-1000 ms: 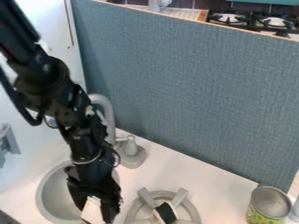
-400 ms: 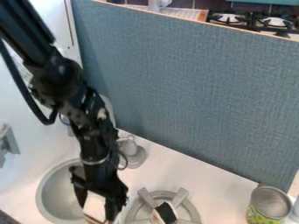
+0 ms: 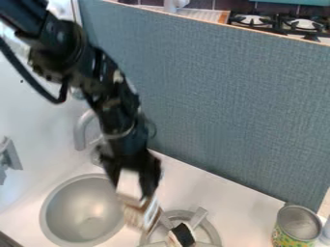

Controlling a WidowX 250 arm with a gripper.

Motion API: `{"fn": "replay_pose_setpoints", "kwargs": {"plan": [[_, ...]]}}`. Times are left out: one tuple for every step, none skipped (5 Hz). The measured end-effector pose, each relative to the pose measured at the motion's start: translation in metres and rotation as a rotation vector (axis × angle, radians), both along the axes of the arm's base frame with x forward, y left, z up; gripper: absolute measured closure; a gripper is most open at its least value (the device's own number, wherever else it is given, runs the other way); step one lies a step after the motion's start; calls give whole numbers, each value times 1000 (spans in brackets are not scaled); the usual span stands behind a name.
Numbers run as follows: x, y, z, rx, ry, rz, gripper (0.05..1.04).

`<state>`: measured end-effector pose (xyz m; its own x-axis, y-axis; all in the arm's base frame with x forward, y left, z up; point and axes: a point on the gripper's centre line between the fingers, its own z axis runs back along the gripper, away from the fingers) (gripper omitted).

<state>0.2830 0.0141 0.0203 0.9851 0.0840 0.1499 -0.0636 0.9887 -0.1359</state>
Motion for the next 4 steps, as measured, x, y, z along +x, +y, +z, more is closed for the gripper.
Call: {"fn": "replay_pose_setpoints", "kwargs": {"plan": [[29, 2, -7, -15, 7, 6, 234], [62, 10, -16, 15, -22, 46, 234], [88, 12, -38, 39, -26, 85, 234], [109, 9, -52, 61, -11, 99, 234]]}}
